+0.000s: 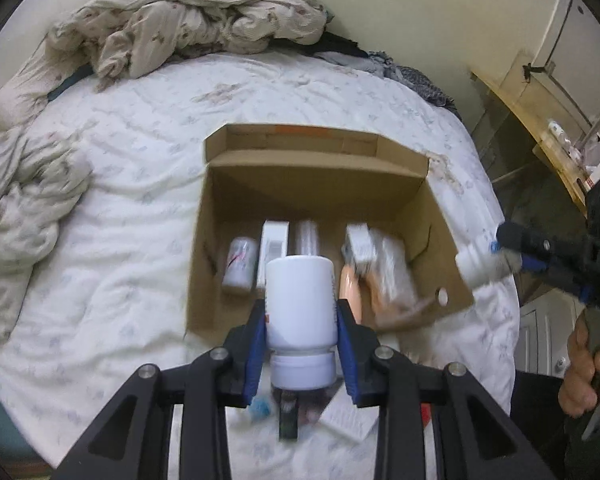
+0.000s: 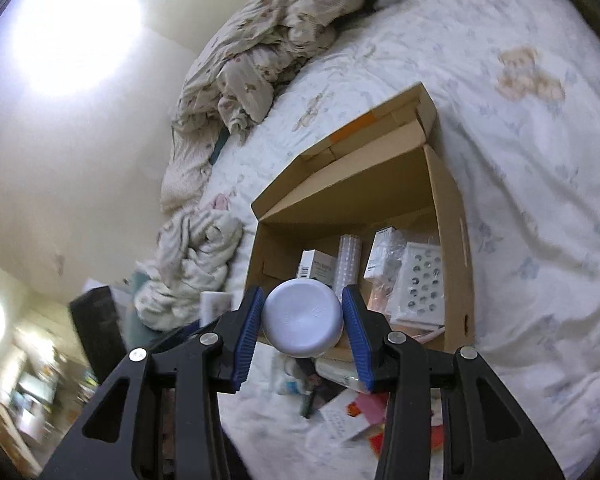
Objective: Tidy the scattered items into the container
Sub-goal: 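Place the white jar in the box with the right tool while the left places a white bottle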
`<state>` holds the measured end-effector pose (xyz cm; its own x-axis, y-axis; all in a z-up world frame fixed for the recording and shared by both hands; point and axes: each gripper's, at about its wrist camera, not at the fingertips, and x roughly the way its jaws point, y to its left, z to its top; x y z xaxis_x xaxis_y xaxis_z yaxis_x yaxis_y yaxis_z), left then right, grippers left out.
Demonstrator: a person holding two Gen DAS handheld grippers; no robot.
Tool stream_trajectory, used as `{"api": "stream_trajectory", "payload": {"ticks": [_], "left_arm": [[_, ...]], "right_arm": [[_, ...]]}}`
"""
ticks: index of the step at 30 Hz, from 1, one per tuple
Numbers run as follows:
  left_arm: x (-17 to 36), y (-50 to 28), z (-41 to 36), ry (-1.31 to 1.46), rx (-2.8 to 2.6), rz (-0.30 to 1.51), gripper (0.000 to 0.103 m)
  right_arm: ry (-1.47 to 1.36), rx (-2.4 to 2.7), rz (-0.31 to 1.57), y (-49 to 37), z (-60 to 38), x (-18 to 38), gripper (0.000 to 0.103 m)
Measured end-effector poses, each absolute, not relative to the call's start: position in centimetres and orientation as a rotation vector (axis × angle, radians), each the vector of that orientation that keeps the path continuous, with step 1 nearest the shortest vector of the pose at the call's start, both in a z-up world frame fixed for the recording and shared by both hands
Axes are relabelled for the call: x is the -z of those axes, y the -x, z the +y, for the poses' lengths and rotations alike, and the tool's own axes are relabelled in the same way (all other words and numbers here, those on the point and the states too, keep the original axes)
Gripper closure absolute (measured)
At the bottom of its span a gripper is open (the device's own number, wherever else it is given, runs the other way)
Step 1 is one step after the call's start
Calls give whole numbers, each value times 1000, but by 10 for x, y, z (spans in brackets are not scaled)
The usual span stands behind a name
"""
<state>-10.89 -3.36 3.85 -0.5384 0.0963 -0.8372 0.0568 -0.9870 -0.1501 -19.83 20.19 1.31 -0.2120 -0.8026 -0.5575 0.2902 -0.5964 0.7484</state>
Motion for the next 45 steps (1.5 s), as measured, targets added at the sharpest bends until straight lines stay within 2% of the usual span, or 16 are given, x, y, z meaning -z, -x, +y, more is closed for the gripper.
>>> {"api": "stream_trajectory", "payload": {"ticks": [2,6,13,15,22,23,24,25,26,28,36,45], "left_arm": [[-33,121,-32,1509,-2725,-236,70],[-17,141,-28,1544,-2726,-222,70],[19,155,-24,1644,-2682,-257,70],[27,157,-26,1665,-2659,-324,70],[43,163,-15,1720,-2624,-301,70],[43,163,-14,1731,-2631,-296,70],[44,164,-13,1743,-2643,-289,70],[45,165,-13,1755,-2650,-285,65],[45,166,-13,1765,-2645,-293,51],[43,166,-14,1769,-2631,-319,34],[17,151,-14,1705,-2658,-272,34],[1,117,-22,1694,-2680,-260,34]], "right_arm": [[-1314,1880,-696,202,205,-7,58],[-1333,1940,-653,205,202,-2,58],[-1348,2075,-333,200,164,6,58],[-1365,2081,-262,199,153,12,58],[-1419,2087,-209,202,149,22,57],[-1428,2090,-211,202,149,22,52],[-1429,2100,-220,203,150,21,38],[-1423,2110,-230,203,151,19,32],[-1404,2120,-237,202,153,15,27],[-1369,2136,-237,201,155,7,27],[-1376,2122,-315,203,168,-1,27],[-1257,2144,-334,196,172,-20,27]]}}
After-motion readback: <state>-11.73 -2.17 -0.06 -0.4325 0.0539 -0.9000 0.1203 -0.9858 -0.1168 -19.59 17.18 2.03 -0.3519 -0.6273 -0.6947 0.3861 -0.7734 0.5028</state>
